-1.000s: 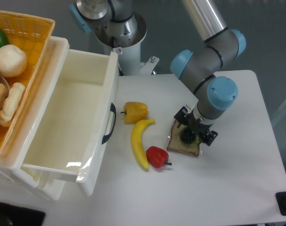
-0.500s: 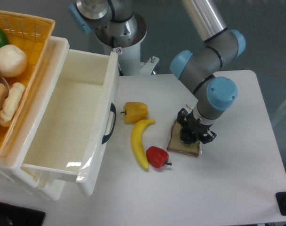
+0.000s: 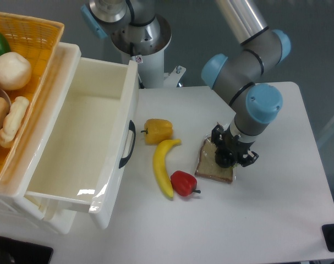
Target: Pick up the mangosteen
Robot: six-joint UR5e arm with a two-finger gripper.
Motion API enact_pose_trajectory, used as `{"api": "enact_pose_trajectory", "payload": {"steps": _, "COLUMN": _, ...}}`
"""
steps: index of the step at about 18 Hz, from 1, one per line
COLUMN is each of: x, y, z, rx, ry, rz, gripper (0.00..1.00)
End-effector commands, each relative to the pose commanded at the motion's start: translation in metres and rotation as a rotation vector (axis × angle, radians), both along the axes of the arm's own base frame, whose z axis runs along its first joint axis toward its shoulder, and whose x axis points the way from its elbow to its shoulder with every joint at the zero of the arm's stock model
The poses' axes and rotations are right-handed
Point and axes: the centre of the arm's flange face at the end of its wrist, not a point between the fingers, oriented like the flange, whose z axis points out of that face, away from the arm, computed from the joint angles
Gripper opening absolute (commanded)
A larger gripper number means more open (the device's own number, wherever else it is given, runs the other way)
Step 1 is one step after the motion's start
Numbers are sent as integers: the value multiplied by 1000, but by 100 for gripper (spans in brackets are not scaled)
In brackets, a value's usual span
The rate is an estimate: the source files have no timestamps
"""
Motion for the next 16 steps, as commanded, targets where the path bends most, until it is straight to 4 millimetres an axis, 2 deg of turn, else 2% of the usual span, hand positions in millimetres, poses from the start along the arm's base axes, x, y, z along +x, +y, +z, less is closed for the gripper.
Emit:
{"api": "enact_pose_trajectory", "payload": {"steps": 4, "x": -19, "y": 8, "z": 33, "rx": 24, "ry": 68, "rz": -21, "gripper": 19}}
{"api": "enact_pose_trajectory", "payload": {"steps": 6, "x": -30, "y": 12, "z": 47, "rx": 35, "ry": 102, "rz": -81, "gripper": 14}}
{"api": "enact_pose_trajectory", "payload": {"steps": 10, "x": -45, "y": 19, "z": 74, "rx": 49, "ry": 138, "rz": -108, "gripper": 15}}
{"api": "enact_pose_trajectory", "payload": {"steps": 13, "x": -49, "y": 18, "z": 93, "rx": 38, "ry": 120, "rz": -139, "gripper": 15}}
{"api": "enact_pose_trajectory", "payload": {"steps": 16, "x": -49, "y": 13, "z": 101, "rx": 38, "ry": 125, "rz": -136, "gripper": 15}}
